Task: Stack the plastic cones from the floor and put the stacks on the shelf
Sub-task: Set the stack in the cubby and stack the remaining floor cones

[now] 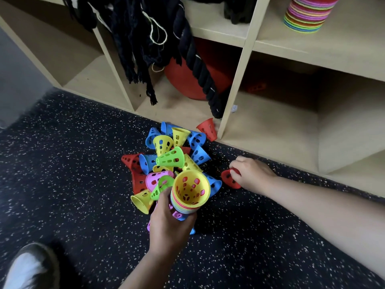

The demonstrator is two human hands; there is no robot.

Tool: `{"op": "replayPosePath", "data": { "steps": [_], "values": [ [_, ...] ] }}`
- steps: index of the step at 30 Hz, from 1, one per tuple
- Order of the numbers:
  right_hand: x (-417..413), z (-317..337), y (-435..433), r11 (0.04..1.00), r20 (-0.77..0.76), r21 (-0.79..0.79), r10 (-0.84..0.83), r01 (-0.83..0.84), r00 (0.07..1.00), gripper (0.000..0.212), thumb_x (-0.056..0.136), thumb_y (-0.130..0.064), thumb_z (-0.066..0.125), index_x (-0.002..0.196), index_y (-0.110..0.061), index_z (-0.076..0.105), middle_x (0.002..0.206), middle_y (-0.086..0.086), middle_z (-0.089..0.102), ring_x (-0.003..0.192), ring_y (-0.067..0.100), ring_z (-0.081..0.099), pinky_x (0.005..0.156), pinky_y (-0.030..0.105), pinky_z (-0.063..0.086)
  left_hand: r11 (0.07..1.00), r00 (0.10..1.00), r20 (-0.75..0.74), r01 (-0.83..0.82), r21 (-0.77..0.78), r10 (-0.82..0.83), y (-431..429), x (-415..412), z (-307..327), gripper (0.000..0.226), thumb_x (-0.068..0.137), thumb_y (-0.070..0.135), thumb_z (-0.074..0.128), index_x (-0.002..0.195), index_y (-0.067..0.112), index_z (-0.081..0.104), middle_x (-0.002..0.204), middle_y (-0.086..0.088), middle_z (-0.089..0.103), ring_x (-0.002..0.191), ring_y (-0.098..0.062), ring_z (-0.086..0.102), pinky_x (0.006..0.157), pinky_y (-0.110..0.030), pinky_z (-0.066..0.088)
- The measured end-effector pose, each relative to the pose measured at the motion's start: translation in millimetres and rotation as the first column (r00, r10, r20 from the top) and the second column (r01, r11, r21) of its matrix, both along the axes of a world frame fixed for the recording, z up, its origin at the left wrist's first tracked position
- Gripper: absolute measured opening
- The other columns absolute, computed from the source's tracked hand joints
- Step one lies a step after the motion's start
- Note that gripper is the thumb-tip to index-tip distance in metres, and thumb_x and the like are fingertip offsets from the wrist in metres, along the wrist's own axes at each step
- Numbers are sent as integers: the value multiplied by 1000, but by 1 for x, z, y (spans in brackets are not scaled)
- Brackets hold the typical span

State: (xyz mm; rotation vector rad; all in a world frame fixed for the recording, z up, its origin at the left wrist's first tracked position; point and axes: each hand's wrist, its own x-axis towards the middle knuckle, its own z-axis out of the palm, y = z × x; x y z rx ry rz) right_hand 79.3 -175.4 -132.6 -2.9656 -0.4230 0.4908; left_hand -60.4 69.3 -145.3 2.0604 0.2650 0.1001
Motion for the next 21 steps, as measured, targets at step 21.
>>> {"op": "replayPosePath", "data": {
  "steps": [21],
  "values": [
    [-45, 98, 33, 495, -171, 758, -477, 424, 862, 33, 96, -13, 56, 88, -39, 74, 75, 3, 73, 51, 17, 62, 51, 36, 57, 996, 995, 35, 93, 5, -93, 6, 7, -1, 72, 66, 32, 90, 115, 55, 42, 104, 31, 62, 98, 0, 63, 76, -15, 50]
  ]
}}
